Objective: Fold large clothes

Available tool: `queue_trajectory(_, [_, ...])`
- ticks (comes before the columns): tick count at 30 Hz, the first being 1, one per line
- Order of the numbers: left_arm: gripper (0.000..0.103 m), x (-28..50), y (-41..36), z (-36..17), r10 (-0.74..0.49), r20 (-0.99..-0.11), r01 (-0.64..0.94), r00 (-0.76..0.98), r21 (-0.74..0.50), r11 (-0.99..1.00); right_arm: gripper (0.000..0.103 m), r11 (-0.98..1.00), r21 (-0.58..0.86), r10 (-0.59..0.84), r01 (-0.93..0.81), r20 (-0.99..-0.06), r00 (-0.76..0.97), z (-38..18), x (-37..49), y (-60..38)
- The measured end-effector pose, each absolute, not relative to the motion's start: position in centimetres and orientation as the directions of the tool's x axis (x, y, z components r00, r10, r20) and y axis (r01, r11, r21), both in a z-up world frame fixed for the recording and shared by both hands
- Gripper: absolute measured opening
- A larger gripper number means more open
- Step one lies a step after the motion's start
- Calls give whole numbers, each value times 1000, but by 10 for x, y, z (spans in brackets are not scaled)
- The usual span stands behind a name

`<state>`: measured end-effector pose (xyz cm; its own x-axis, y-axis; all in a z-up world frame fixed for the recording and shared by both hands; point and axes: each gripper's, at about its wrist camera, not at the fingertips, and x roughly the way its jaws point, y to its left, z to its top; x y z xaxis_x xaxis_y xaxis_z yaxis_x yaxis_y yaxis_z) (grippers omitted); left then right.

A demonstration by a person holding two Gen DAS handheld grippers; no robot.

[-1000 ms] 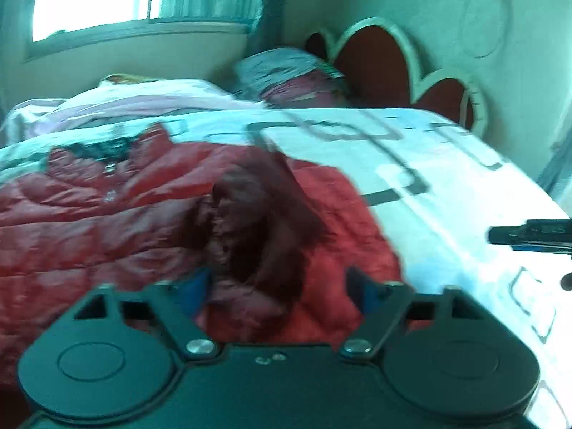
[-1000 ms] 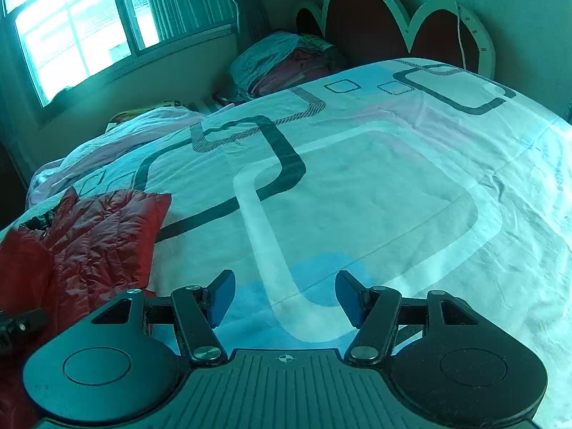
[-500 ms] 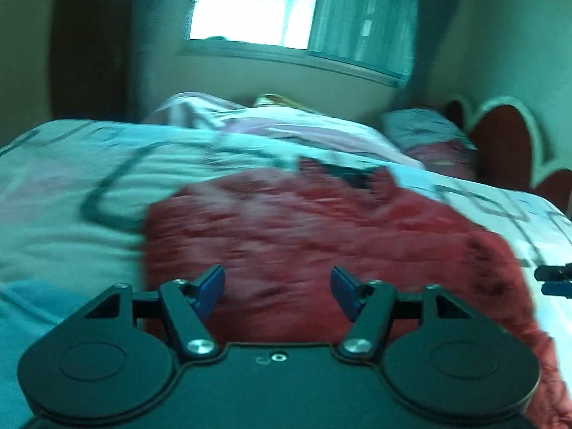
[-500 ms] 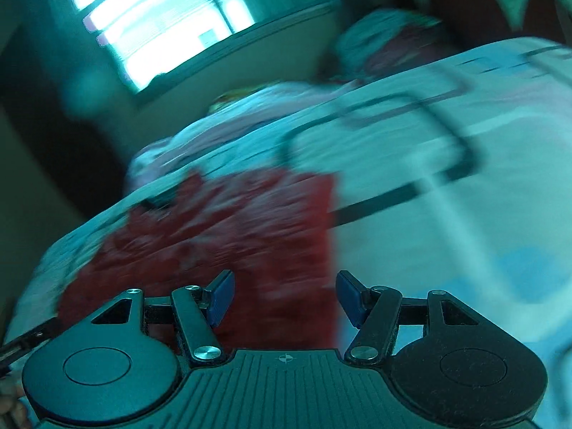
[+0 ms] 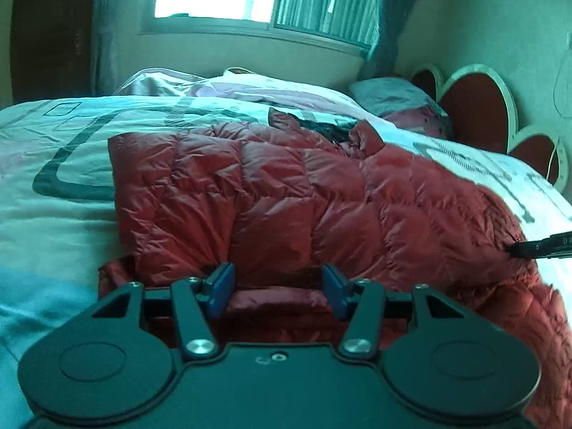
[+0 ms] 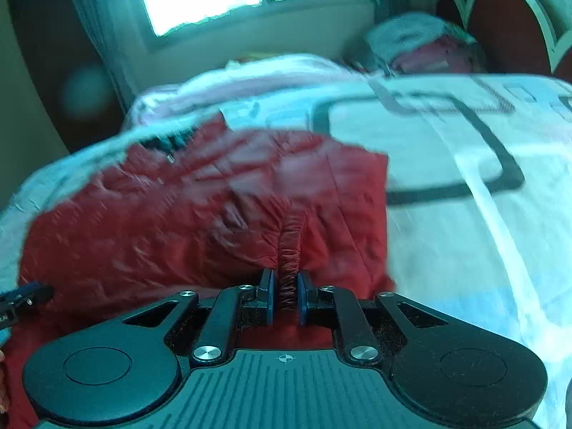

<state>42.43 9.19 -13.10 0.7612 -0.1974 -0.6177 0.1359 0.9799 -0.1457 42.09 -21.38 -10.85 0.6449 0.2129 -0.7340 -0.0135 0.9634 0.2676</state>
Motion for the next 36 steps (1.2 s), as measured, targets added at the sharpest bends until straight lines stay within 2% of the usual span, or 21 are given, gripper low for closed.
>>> queue_trajectory(3, [54, 423, 104, -123, -205, -617, 131, 760, -163, 978, 16, 963, 269, 194, 8, -717, 669, -100, 420, -215])
queue_trajectory(4, [54, 421, 108, -121, -189, -620, 124, 761, -147, 981, 26, 967, 255, 172, 21, -710, 683, -95, 418, -216])
queue_trajectory(5, [54, 422, 115, -122, -174, -635, 118, 752, -130, 984, 53, 973, 227, 134, 37, -689, 712, -88, 414, -217])
queue_trajectory(6, [54, 423, 121, -125, -168, -645, 113, 745, -126, 986, 61, 975, 219, 123, 35, -664, 738, -83, 413, -217])
queue_trajectory(8, [53, 424, 134, -127, -173, -647, 105, 743, -143, 984, 60, 972, 234, 134, 31, -656, 742, -81, 415, -219])
queue_trajectory(11, [54, 427, 143, -115, -179, -615, 95, 768, -167, 981, 40, 969, 247, 149, 20, -645, 750, -79, 424, -217])
queue_trajectory(13, [56, 437, 143, -104, -190, -569, 115, 800, -165, 980, 39, 968, 251, 162, 3, -632, 758, -76, 433, -211])
queue_trajectory(16, [64, 463, 136, -98, -204, -552, 146, 809, -148, 978, 37, 968, 247, 189, -36, -632, 752, -80, 452, -196])
queue_trajectory(18, [64, 483, 132, -106, -205, -568, 157, 797, -133, 979, 37, 972, 227, 199, -61, -652, 731, -89, 467, -185])
queue_trajectory(21, [66, 508, 133, -130, -185, -642, 149, 744, -111, 983, 38, 980, 191, 175, -52, -710, 683, -112, 490, -174])
queue_trajectory(25, [65, 499, 135, -124, -166, -640, 145, 751, -85, 986, 38, 985, 169, 138, -23, -713, 687, -114, 491, -174])
queue_trajectory(28, [68, 462, 136, -105, -198, -581, 175, 789, -96, 980, 38, 982, 186, 130, -5, -667, 733, -92, 462, -182])
queue_trajectory(31, [63, 422, 137, -93, -245, -574, 205, 781, -135, 969, 38, 978, 207, 154, -19, -663, 733, -81, 423, -187])
queue_trajectory(33, [54, 401, 134, -93, -268, -601, 209, 753, -169, 963, 38, 980, 197, 148, -15, -680, 718, -82, 402, -187])
queue_trajectory(35, [32, 387, 127, -98, -284, -641, 219, 712, -182, 959, 38, 980, 199, 151, -10, -707, 690, -85, 386, -187])
queue_trajectory(36, [30, 382, 123, -101, -291, -660, 231, 692, -180, 956, 38, 982, 190, 147, -11, -723, 675, -87, 382, -185])
